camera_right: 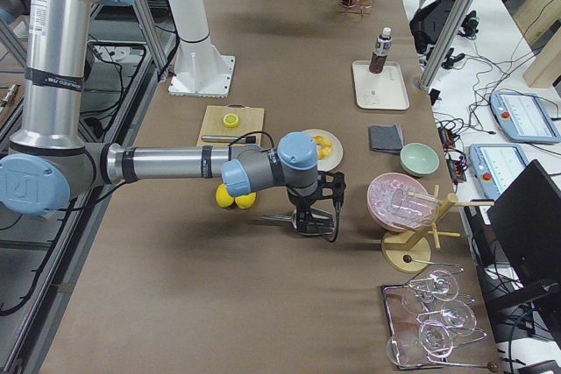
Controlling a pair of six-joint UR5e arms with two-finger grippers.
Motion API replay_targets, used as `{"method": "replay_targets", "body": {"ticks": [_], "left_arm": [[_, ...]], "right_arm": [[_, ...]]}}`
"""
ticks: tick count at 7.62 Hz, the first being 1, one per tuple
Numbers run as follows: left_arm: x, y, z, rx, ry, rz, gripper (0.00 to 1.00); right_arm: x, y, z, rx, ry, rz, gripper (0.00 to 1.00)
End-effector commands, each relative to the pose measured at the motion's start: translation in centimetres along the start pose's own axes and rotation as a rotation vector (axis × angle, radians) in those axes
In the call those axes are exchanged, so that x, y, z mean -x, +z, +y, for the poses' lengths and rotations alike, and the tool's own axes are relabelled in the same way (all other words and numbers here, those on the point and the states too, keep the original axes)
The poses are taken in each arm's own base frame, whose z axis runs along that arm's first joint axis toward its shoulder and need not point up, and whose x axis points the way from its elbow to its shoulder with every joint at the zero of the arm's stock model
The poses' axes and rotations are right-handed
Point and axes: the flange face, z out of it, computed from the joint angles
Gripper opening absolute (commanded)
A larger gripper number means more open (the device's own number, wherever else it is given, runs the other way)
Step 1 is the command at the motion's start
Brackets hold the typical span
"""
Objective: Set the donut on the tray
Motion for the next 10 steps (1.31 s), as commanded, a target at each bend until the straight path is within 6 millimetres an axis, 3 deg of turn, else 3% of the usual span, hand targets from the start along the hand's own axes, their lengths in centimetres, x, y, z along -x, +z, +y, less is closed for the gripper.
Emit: {"method": "replay_targets", "body": {"ticks": [1, 3, 4, 5, 6, 8, 10], "left_arm": [[0.2, 0.2, 0.2, 0.004, -0.001, -0.001, 0.98], [0.2, 0.2, 0.3, 0.005, 0.000, -0.002, 0.98], [0.2, 0.2, 0.3, 0.005, 0.000, -0.002, 0.98], [0.2, 0.2, 0.3, 0.005, 0.000, -0.002, 0.98], [0.3, 0.3, 0.3, 0.006, -0.002, -0.002, 0.98], [0.3, 0.3, 0.3, 0.006, -0.002, -0.002, 0.98], [0.2, 0.2, 0.2, 0.004, 0.001, -0.001, 0.98]], "right_arm": [[9.7, 3.6, -2.1, 0.056, 0.093, -0.027, 1.00], [18.6, 7.9, -1.4, 0.060, 0.141, -0.012, 0.99], [21.8, 10.5, -1.0, 0.028, 0.170, -0.009, 0.98], [22.7, 12.7, -1.0, 0.010, 0.180, -0.011, 0.97], [22.1, 14.1, -0.9, 0.009, 0.177, -0.015, 0.92], [22.1, 14.8, -1.1, -0.002, 0.198, -0.020, 0.78], [24.0, 15.8, -0.3, 0.001, 0.226, -0.022, 0.64]]}}
